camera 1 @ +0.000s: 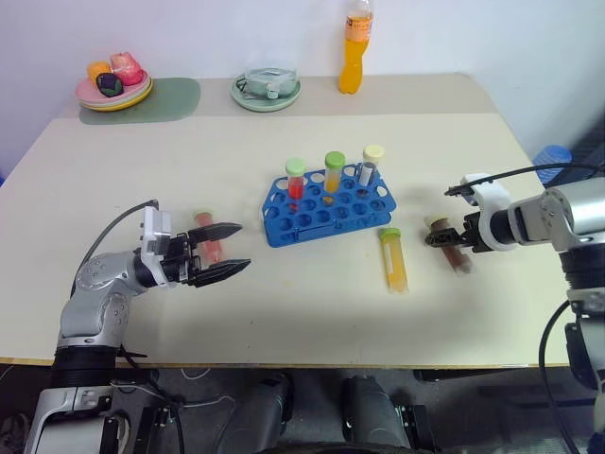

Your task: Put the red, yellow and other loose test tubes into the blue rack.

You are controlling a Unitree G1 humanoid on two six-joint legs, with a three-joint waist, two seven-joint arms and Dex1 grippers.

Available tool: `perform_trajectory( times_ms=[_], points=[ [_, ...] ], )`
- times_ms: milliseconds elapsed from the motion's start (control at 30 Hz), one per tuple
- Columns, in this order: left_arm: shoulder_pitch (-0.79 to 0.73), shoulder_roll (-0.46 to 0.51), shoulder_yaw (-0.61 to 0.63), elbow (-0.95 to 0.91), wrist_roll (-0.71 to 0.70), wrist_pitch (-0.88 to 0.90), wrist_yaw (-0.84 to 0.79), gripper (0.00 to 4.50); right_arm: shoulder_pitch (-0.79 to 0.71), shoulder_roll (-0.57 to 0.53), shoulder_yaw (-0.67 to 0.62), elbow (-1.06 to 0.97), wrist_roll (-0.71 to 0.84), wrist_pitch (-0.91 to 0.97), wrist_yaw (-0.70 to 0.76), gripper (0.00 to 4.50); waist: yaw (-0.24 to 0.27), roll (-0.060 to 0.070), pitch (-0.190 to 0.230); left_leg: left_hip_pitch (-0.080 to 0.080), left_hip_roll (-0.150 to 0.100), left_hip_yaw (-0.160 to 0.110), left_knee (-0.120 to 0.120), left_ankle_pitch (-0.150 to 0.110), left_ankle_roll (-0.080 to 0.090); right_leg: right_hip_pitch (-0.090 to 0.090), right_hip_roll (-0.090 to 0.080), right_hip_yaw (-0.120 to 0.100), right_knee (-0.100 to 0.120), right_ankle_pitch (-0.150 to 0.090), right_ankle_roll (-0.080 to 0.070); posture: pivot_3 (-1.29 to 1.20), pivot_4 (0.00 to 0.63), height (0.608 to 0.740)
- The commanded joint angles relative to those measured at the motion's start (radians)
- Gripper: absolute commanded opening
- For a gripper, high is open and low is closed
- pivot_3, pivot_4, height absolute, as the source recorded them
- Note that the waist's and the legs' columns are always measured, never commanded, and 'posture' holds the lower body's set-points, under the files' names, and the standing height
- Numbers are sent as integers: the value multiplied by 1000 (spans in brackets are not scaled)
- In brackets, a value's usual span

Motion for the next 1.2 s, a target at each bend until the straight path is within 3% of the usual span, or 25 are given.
perform_trajectory(
  times_ms=[33, 133, 233, 367, 500, 700, 800, 867, 1033, 1200],
  points=[
    [15, 14, 24, -45, -18, 4, 8, 3782, -30, 28, 43, 90, -77, -85, 20, 3683, -6, -1, 0, 0, 0, 0, 0, 0, 0, 0, 0, 0, 0, 0, 0, 0, 150, 740],
    [28, 18, 29, -62, -23, 10, 15, 3782, -41, 39, 80, 107, -117, -105, 58, 2104, -14, -1, -1, 0, 0, 0, 1, 0, 0, 1, 0, 0, 0, 1, 0, 0, 150, 740],
    [36, 24, 35, -69, -24, 15, 21, 3782, -30, 31, 119, 69, -143, -121, 112, 838, -20, -1, -1, 1, 0, 0, 1, 1, -1, 1, 1, 0, 0, 1, 0, 0, 150, 740],
    [39, 25, 39, -73, -23, 16, 28, 3782, 14, 6, 139, -13, -188, -182, 146, 800, -17, -1, -1, 1, 0, 0, 0, 1, -1, 0, 1, 0, 1, 1, 0, 0, 150, 740],
    [44, 24, 41, -80, -26, 18, 31, 3782, 112, -46, 79, -214, -182, -324, 215, 800, -15, -1, -1, 1, 0, 0, 0, 1, -1, 0, 1, 0, 0, 1, 0, 0, 150, 740],
    [48, 9, 33, -76, -17, 9, 34, 3782, 261, -22, -204, -567, 126, -299, 401, 800, -16, 0, 0, 0, 1, 0, -1, 1, -1, -2, 1, 0, 1, 1, 0, 0, 150, 740],
    [42, 2, 28, -67, -17, 7, 27, 3782, 279, 114, -334, -675, 252, -286, 331, 800, -11, 0, 0, 0, 1, -1, 0, 1, -1, -1, 1, 0, 1, 1, 0, 0, 150, 740],
    [34, -1, 25, -61, -17, 9, 26, 3782, 294, 234, -364, -713, 246, -446, 290, 800, -13, 0, 0, 0, 1, -1, 0, 1, -1, 0, 1, 0, 1, 1, 0, 0, 150, 740],
    [25, -21, 11, -68, -16, 20, 30, 3782, 354, 465, -257, -568, -32, -1021, 176, 800, -13, -1, -1, 0, 1, 0, 1, 3, -5, 0, 1, 0, 1, 2, 0, 0, 150, 740],
    [19, -40, -3, -78, -20, 30, 41, 3782, 383, 634, -260, -364, -176, -1388, 16, 800, -16, -1, -1, 2, 0, 0, 0, 5, -9, 0, 2, 1, 2, 2, 0, 0, 150, 740]
  ],
)
